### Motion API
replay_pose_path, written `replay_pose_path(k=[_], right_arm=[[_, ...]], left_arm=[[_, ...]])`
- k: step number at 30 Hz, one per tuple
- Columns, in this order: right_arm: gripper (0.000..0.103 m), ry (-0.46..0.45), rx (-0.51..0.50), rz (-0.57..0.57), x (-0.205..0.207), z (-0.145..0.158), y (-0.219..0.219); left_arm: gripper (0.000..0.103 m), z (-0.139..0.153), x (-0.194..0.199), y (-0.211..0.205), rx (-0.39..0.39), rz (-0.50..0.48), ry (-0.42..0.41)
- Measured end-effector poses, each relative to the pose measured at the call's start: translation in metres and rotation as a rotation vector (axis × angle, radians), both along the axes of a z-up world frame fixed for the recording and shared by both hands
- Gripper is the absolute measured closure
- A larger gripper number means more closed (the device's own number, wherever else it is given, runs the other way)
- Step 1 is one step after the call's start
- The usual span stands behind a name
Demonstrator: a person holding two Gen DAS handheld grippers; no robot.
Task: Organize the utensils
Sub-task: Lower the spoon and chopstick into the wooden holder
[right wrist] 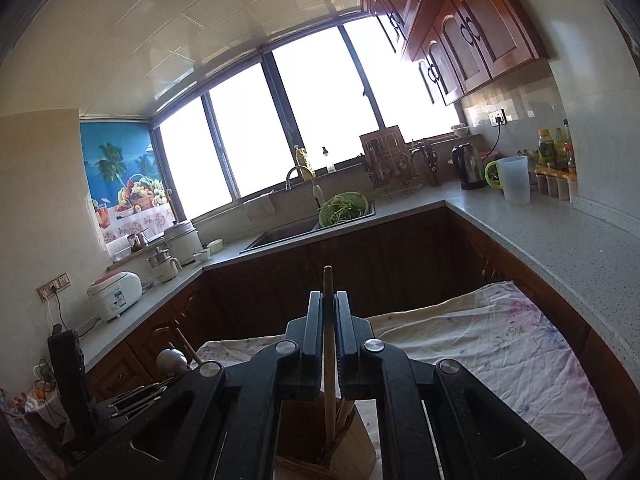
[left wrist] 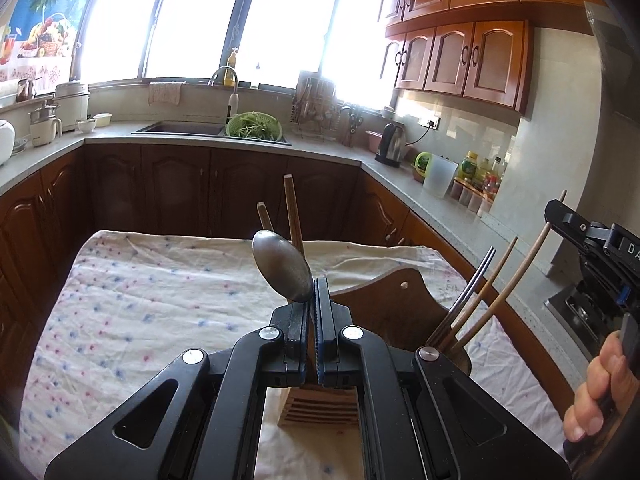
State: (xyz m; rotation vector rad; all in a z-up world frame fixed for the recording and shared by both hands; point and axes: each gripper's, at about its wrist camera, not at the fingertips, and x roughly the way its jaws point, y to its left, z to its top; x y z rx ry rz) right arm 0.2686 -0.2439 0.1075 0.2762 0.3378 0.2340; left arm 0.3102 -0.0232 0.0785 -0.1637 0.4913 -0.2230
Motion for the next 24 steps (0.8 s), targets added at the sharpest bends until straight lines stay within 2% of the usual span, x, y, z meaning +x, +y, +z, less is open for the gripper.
replay_pose_path(k=[10, 15, 24], right_arm=[[0.097, 0.087, 0.015, 0.005, 0.008, -0.037, 0.001], [0.097, 0.092, 0.008, 0.001, 0.009, -0.037, 0.002], [0.097, 0.101, 0.000, -0.001, 0.010, -0.037, 0.002]], left_arm=[[0.101, -0.035, 0.004, -0.017, 0.029, -0.056, 0.041], [0.101, -0.038, 0.007, -0.011, 0.001, -0.054, 0.051], [0.101, -0.038, 0.010, -0.012, 0.008, -0.056, 0.059]])
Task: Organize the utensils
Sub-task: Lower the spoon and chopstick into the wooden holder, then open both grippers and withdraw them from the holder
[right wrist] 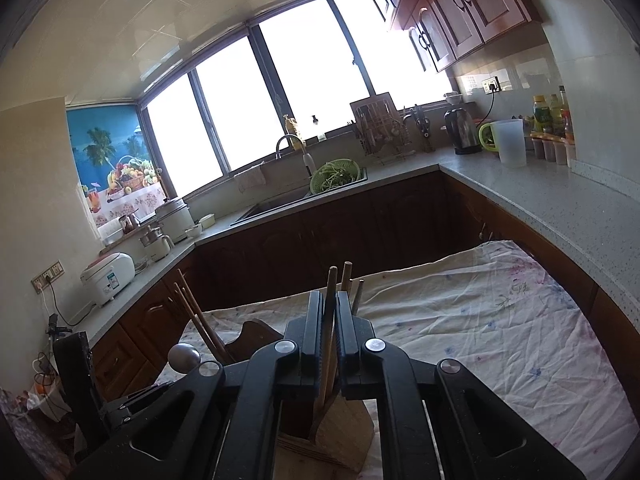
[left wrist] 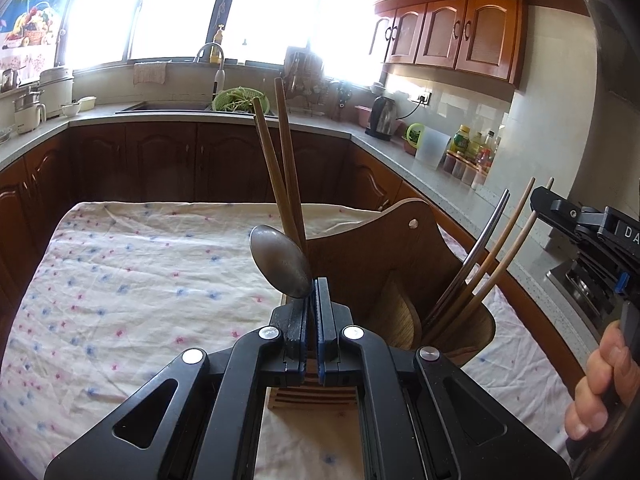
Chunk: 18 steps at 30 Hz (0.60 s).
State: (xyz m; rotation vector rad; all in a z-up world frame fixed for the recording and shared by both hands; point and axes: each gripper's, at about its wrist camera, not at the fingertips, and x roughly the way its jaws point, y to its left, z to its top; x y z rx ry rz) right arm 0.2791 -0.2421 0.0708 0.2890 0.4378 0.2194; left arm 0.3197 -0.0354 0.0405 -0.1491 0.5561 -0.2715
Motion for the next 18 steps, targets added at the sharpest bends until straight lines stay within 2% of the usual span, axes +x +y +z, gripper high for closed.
replay_pose_path(k=[6, 8, 14, 18], right_arm=[[0.096, 0.002, -0.003, -0.001, 0.0010, -0.0003, -0.0001], [0.092, 0.004, -0.002, 0.000, 0.0012, -0.0008, -0.0002], [0.090, 0.008, 0.002, 0.002, -0.0005, -0.0021, 0.0000], [0.070, 0.003, 0.013, -0.002, -0.0030, -0.0023, -0.0022]], left_arm=[[0.101, 0.0002, 0.0010, 0.0014, -0.007, -0.001, 0.013], [0.101, 0.0007, 0.0010, 0.0021, -0.007, -0.002, 0.019], [0.097, 0.0050, -0.0035, 0.0023, -0.004, -0.002, 0.019], [0.087, 0.0079, -0.0082, 0.0006, -0.007, -0.015, 0.016]])
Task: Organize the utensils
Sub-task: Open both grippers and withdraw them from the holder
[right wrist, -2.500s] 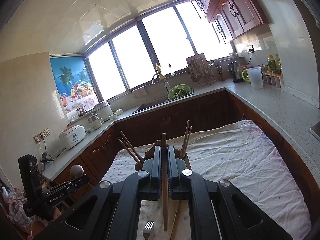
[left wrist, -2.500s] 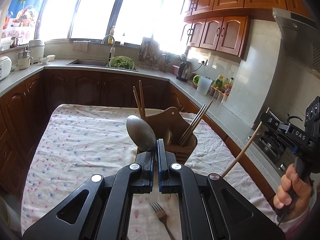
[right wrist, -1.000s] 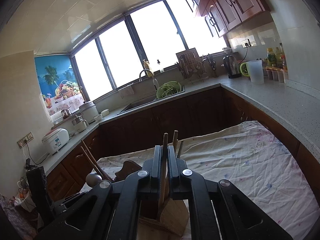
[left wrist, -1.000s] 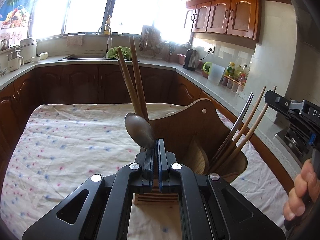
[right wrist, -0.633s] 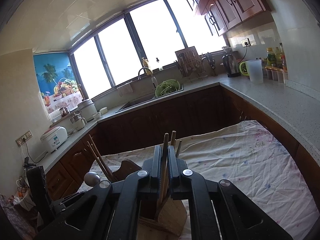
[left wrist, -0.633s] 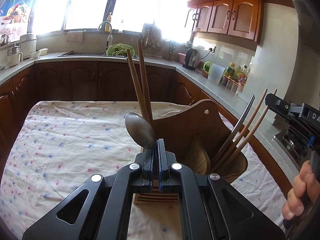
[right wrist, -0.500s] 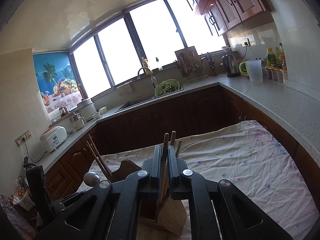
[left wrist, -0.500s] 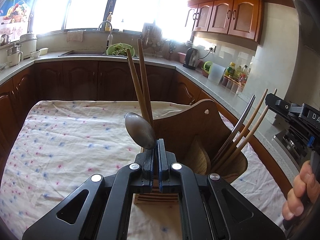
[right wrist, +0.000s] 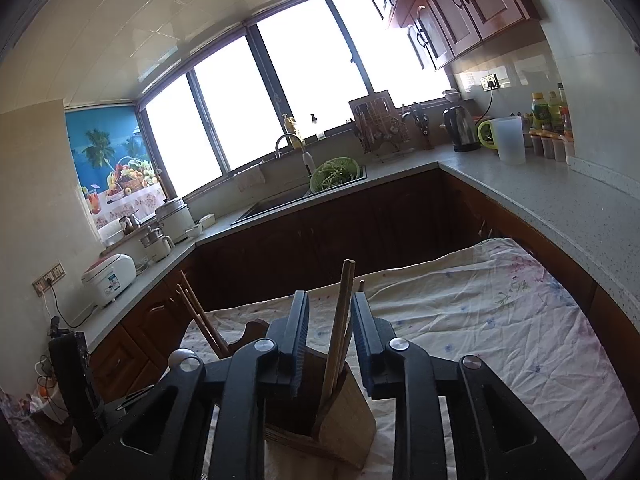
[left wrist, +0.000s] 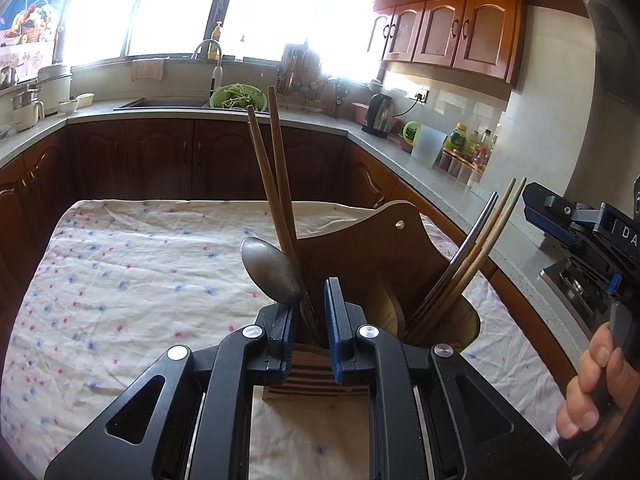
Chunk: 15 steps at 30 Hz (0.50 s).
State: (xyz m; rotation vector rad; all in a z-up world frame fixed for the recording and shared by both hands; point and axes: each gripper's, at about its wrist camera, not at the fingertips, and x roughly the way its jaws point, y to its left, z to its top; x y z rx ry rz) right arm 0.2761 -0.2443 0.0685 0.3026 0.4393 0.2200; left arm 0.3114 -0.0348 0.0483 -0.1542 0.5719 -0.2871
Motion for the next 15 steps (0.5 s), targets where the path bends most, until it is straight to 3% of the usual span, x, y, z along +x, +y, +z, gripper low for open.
replay_pose_path(k=[3, 6, 10, 15], right_arm=[[0.064, -0.004, 0.003, -0.001, -0.003, 0.001, -0.001], [0.046, -0.009, 0.025, 0.001, -0.007, 0.003, -0.006], [0.024, -0.025, 0.061, 0.008, -0.014, 0.004, -0.012], [0.017, -0.027, 0.073, 0.028, -0.025, 0.005, -0.011]], left_arm=[[0.081, 0.003, -0.004, -0.003, 0.005, -0.004, -0.006], [0.055, 0.006, -0.011, -0.003, 0.019, 0.015, -0.027], [0.050, 0.009, -0.018, 0.002, -0.001, 0.015, -0.031], [0.044, 0.007, -0.028, 0.011, -0.011, 0.038, -0.027]])
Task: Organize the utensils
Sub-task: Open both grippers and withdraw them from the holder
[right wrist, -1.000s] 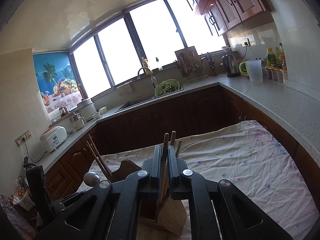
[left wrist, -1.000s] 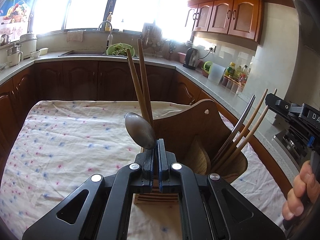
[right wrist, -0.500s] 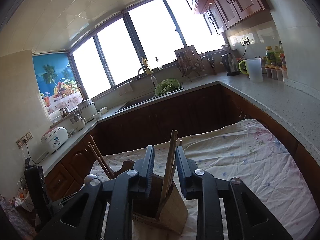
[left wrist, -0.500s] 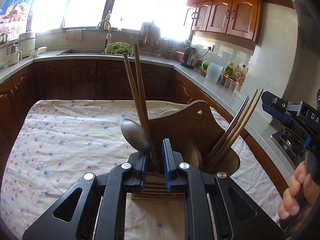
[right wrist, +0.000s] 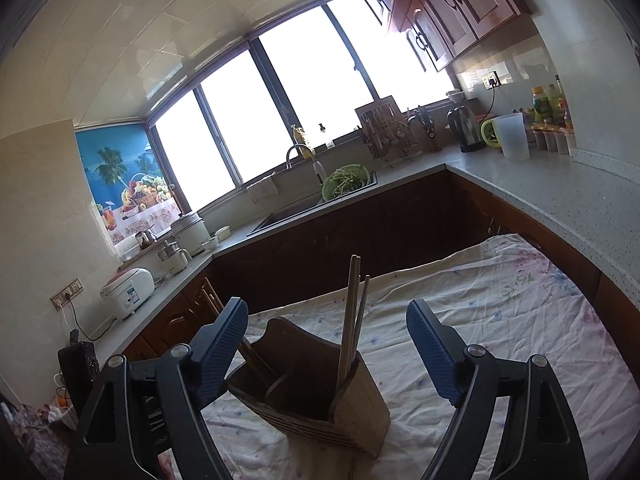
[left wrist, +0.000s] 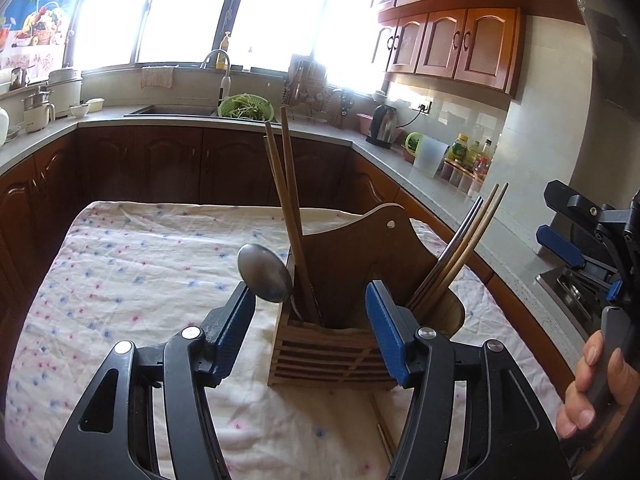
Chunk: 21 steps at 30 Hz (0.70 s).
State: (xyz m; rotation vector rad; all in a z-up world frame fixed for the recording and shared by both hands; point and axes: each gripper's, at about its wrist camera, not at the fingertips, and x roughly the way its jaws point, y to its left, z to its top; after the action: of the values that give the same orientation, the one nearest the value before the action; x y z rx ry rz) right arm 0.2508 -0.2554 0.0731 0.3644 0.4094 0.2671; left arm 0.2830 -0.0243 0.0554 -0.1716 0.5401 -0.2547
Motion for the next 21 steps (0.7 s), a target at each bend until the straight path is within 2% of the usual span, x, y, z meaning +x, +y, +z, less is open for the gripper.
replay_pose_path(k=[9, 11, 13, 21], right_arm=[[0.016, 0.021, 0.013, 0.014, -0.023, -0.008, 0.001], [0.016, 0.024, 0.015, 0.016, -0.029, -0.009, 0.002], [0.016, 0.028, 0.017, 0.019, -0.036, -0.011, 0.002], [0.016, 0.065, 0.017, 0.041, -0.076, -0.030, 0.009]], left_arm=[[0.039, -0.011, -0.020, 0.016, -0.015, 0.038, 0.035], [0.035, -0.012, -0.028, 0.019, -0.018, 0.052, 0.040], [0.026, -0.013, -0.037, 0.022, -0.025, 0.067, 0.043], [0.016, -0.017, -0.083, 0.037, -0.067, 0.107, 0.047]])
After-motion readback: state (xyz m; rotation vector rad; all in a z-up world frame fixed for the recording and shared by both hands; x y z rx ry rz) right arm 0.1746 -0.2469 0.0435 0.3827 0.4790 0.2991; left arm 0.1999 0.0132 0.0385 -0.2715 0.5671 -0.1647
